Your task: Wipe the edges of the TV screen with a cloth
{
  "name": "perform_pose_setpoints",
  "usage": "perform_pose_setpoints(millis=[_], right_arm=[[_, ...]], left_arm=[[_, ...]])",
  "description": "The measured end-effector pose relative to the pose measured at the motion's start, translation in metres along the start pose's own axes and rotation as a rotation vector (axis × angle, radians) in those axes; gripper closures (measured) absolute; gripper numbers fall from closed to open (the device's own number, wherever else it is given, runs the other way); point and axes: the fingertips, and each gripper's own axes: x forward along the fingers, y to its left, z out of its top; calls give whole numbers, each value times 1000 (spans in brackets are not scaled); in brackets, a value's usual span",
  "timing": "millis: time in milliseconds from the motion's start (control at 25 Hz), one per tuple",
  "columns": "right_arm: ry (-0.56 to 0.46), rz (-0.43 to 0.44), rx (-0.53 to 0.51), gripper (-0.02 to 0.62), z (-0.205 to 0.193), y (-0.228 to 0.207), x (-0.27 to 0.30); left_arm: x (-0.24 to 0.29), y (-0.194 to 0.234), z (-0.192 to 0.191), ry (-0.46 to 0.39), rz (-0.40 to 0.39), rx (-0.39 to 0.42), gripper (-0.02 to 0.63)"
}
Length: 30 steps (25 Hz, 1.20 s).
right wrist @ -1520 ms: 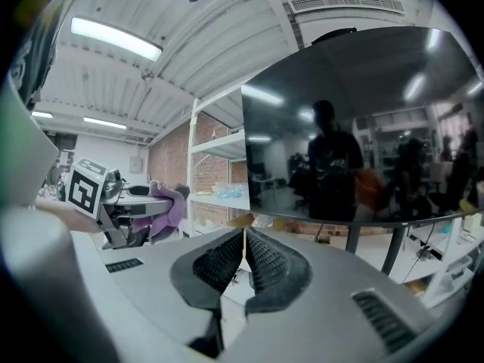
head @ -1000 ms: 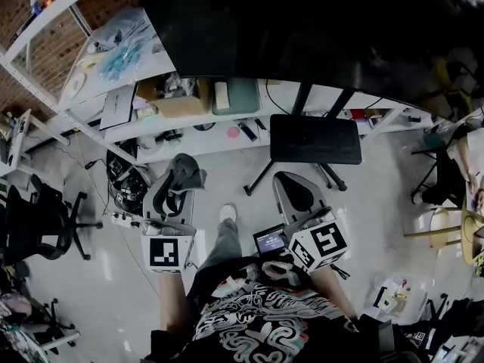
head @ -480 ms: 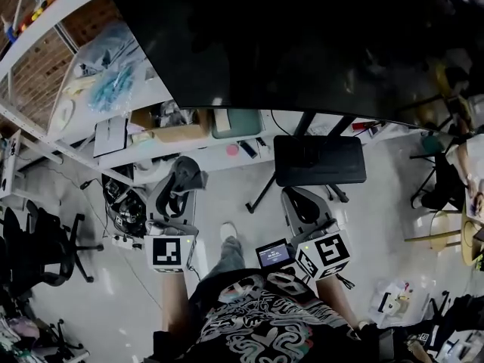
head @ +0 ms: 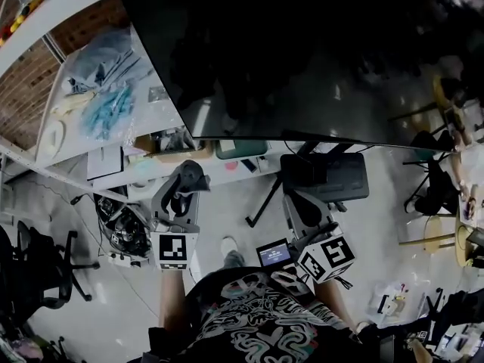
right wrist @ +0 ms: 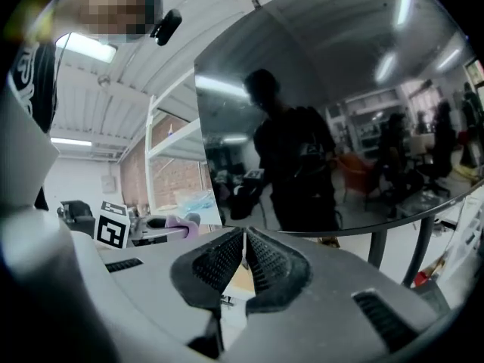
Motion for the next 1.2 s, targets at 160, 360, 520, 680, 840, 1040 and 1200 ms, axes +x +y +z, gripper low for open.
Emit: perform_pose_setpoints(millis=[160,360,520,680,840,1040,1200], right_arm=[[59,-63,-42,560,-13,6,27],[102,-142,-11,560,-22,-7,30],[109,-170,13,560,-23,-13,35],[125,-151,-10,559,-20,-15,43],[125,-156,-4,560,-19,-22,47],[134,-157,-22,560,-18,-24,49],[140,-164,-15,560,-23,-30,49]], left_arm=[[19,25,-17,-3,-32,-52,454],[42,36,-24,-16,-76,-51,454],[55,36,-32,17,-100,-39,454],[68,39,-34,25,-101,-43,454],[78,39,-38,41,-124,-55,454],[86,38,-38,42,-129,-74,454],[92,38,-38,40,-126,-69,453]])
